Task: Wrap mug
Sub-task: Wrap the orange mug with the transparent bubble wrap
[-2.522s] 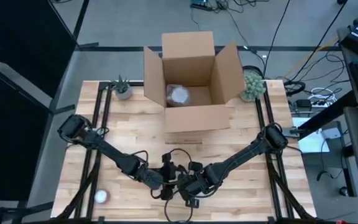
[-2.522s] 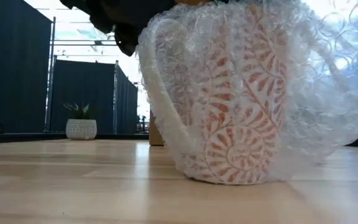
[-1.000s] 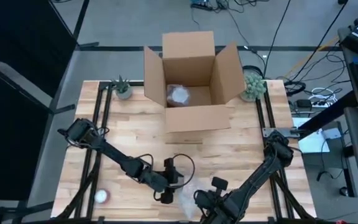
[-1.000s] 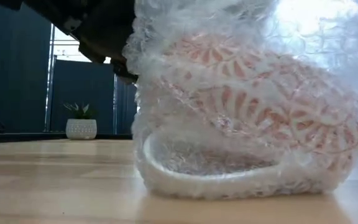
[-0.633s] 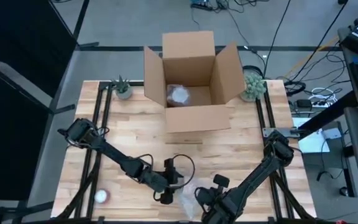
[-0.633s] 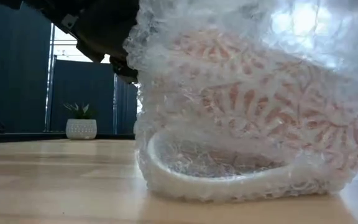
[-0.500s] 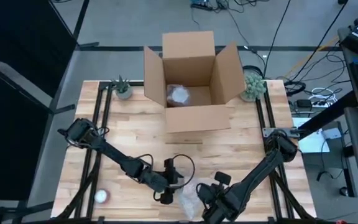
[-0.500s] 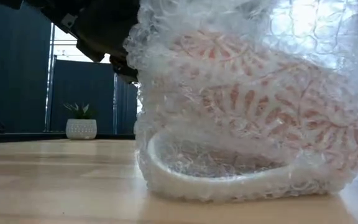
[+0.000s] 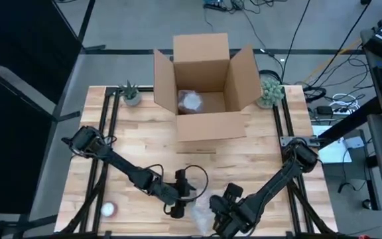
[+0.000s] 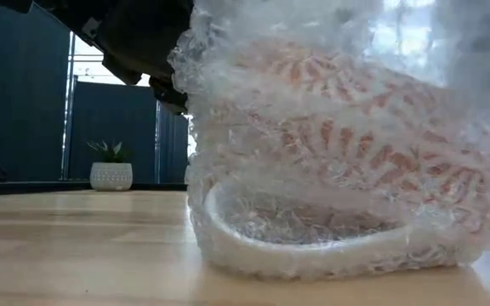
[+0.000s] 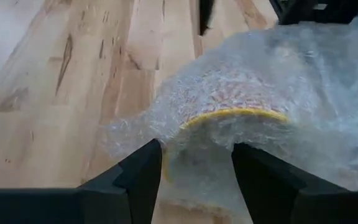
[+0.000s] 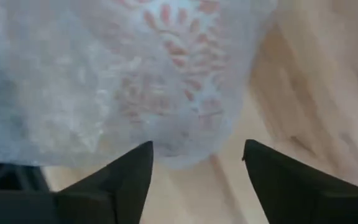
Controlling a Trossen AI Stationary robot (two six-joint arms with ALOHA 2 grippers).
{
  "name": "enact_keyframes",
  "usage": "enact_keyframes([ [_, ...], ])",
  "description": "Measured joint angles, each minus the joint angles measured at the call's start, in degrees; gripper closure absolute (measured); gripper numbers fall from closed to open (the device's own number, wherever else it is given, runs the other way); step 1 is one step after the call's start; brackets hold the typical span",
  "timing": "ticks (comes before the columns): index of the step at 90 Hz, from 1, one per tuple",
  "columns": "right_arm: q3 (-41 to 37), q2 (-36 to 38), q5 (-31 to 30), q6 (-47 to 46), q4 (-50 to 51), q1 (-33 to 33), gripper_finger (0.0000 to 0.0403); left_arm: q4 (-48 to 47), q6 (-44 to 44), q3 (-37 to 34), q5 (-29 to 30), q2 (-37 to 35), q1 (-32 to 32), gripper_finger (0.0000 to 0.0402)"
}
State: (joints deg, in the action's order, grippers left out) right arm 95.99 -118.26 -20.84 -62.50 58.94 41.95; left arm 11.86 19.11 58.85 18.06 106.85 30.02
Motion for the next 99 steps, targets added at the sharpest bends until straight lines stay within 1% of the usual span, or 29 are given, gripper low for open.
enact_keyframes([
  [9, -0.6, 0.0, 0.3, 3.4, -3.5, -0.1, 0.0192, -0.1, 0.1, 0.0, 0.0, 0.0, 0.0, 0.0219],
  [14, -2.9, 0.0, 1.8, 4.4, -8.4, -0.5, 0.0201, 0.1, 0.1, 0.0, 0.0, 0.0, 0.0, 0.0219],
  [23, -7.3, 0.4, 1.8, 4.1, -14.4, -0.8, 0.0215, -0.7, 0.1, 0.8, -0.2, 0.0, 0.0, 0.0219],
  [34, -10.5, 0.3, 0.0, 2.1, -17.0, -0.4, 0.0231, 0.4, 0.1, 2.4, -1.4, -0.1, 0.1, 0.0219],
  [49, -14.3, -0.9, -0.9, 4.9, -20.5, -2.3, 0.0242, -0.4, 0.1, 4.3, -1.8, -0.2, 0.2, 0.0219],
  [58, -16.1, -0.4, -1.2, 5.8, -25.1, -3.5, 0.0245, -0.5, -0.2, 5.6, -2.1, -0.2, 0.1, 0.0219],
  [69, -17.6, -0.3, -1.4, 7.5, -25.2, -5.0, 0.0246, -1.0, -0.3, 5.7, -2.2, -0.2, -0.2, 0.0219],
  [76, -17.7, -0.2, -2.6, 9.2, -25.0, -5.6, 0.0246, -1.2, 0.0, 5.7, -2.2, -0.2, -0.7, 0.0219],
  [83, -17.7, -0.2, -2.1, 11.4, -24.5, -6.3, 0.0246, -1.3, 0.0, 5.7, -2.2, -0.2, -1.3, 0.0219],
  [94, -17.7, 2.1, 1.5, 12.2, -17.7, -6.8, 0.0246, -1.3, 0.1, 5.7, -2.1, -0.1, -2.1, 0.0219],
  [99, -17.8, 4.0, 1.8, 11.2, -14.1, -6.6, 0.0246, -1.4, 0.1, 5.7, -2.1, -0.1, -2.4, 0.0219],
])
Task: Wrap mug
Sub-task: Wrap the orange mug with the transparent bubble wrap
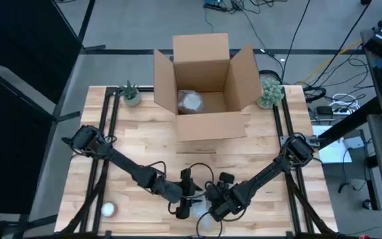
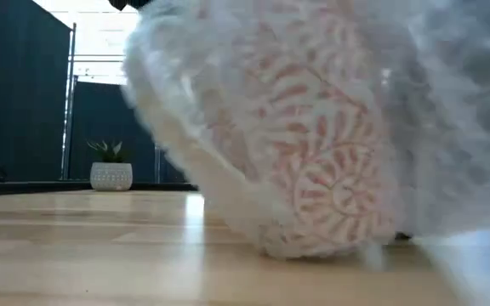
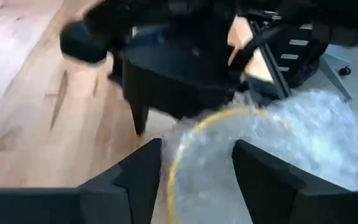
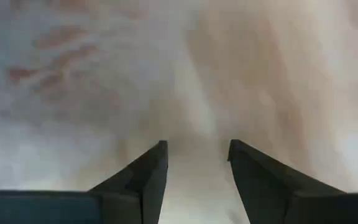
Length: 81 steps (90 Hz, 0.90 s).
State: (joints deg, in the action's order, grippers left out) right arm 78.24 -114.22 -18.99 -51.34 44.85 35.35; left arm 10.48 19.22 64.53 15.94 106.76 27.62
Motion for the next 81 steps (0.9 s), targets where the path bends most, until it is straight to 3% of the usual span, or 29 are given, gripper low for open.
enact_keyframes([
  [18, 0.0, 9.0, -1.9, -3.8, 6.5, 2.7, 0.0246, 0.2, 0.0, 0.0, 0.1, 0.0, -0.4, 0.0219],
  [38, 0.0, 15.8, -4.9, -5.3, 4.2, 4.9, 0.0255, 0.5, -0.1, 0.0, 0.2, -0.1, -0.4, 0.0219],
  [50, 0.0, 17.9, -4.6, -1.1, -2.2, 5.0, 0.0294, 0.5, -0.1, -0.1, -0.2, -0.9, -0.3, 0.0219],
  [66, 0.1, 16.5, -0.6, 9.9, -14.3, 5.0, 0.0387, -1.9, -0.1, -0.1, -1.1, -3.9, 0.0, 0.0219],
  [81, 0.1, 13.7, -0.1, 11.4, -18.0, 4.4, 0.0397, -8.4, -0.3, -0.1, -1.4, -7.9, 0.3, 0.0219],
])
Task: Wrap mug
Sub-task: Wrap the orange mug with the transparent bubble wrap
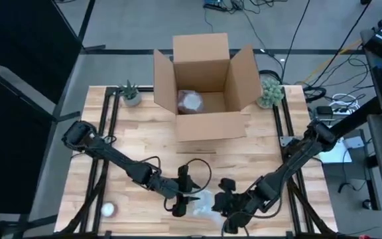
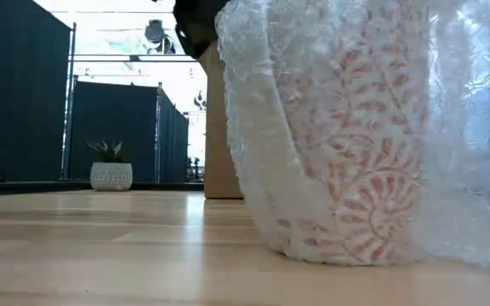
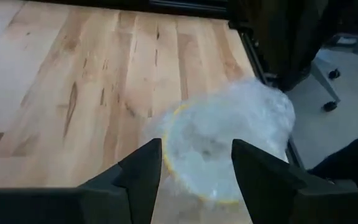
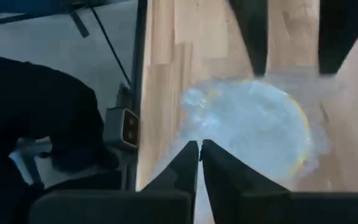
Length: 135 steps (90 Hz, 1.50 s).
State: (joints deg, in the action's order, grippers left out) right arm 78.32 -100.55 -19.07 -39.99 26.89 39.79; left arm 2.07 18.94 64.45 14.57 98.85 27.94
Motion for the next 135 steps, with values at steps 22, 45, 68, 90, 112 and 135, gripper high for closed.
enact_keyframes([
  [22, 0.0, -2.4, 2.8, -2.4, 0.0, -1.5, 0.0402, -4.5, 1.4, -0.9, 0.5, 0.0, 0.9, 0.0219],
  [45, 3.6, -6.1, 6.1, -1.7, 6.1, -4.9, 0.0403, -3.6, 1.3, -1.3, 1.1, 1.4, 1.1, 0.0219],
  [68, 7.1, -8.7, 11.4, 1.6, 9.9, -9.9, 0.0403, 1.2, 1.4, -1.3, 1.3, 5.0, 0.9, 0.0219],
  [90, 7.4, -13.7, 15.8, 2.1, 9.0, -11.5, 0.0403, 2.2, 1.5, -1.3, 1.4, 5.8, 0.7, 0.0219],
  [112, 7.7, -17.8, 18.0, 2.0, 7.8, -12.4, 0.0402, 3.2, 1.2, -1.3, 1.5, 5.9, 0.6, 0.0219],
  [135, 8.5, -18.0, 19.2, 3.9, 8.8, -12.8, 0.0402, 3.4, 0.4, -1.3, 1.6, 5.9, 0.7, 0.0219],
])
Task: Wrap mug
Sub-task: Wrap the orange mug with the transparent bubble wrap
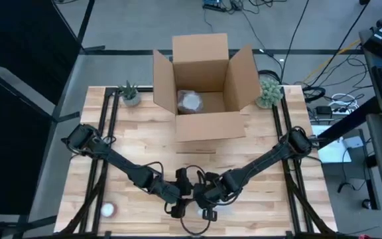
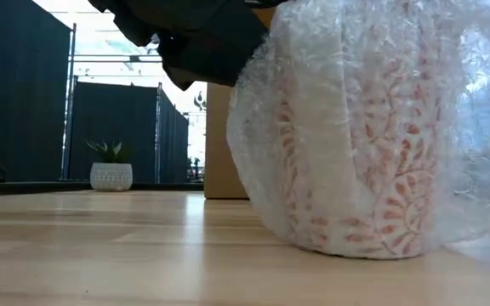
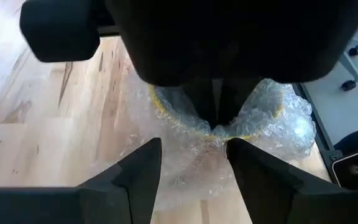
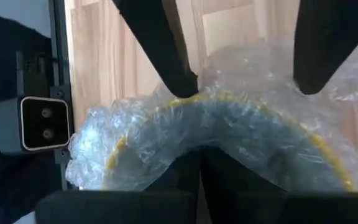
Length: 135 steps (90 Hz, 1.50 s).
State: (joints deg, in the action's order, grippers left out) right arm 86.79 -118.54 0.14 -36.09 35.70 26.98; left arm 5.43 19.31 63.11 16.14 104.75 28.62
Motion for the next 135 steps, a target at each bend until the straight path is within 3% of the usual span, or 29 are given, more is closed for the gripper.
enact_keyframes([
  [43, 13.3, 0.8, -0.5, 2.6, 16.7, 0.6, 0.0403, 0.5, -0.2, 0.1, 0.5, 0.0, 0.0, 0.0219],
  [74, 19.4, 4.8, -3.9, -8.1, 24.3, 5.7, 0.0403, -0.4, -0.2, 0.0, 0.4, 0.1, -0.1, 0.0219],
  [94, 18.4, 4.9, -5.0, -24.1, 34.4, 13.4, 0.0403, -0.4, -0.2, 0.0, 0.3, 0.1, -0.1, 0.0219],
  [107, 13.6, 4.9, -4.8, -32.1, 35.2, 17.4, 0.0403, -0.4, -0.2, 0.0, 0.3, 0.1, -0.1, 0.0219],
  [121, 8.5, 4.8, -7.7, -32.9, 29.5, 18.1, 0.0403, -0.3, -0.2, 0.0, 0.0, 0.1, -0.1, 0.0219],
  [135, 10.1, 5.1, -14.0, -27.0, 27.3, 16.4, 0.0403, -0.3, -0.1, 0.0, 0.0, 0.1, -0.1, 0.0219],
])
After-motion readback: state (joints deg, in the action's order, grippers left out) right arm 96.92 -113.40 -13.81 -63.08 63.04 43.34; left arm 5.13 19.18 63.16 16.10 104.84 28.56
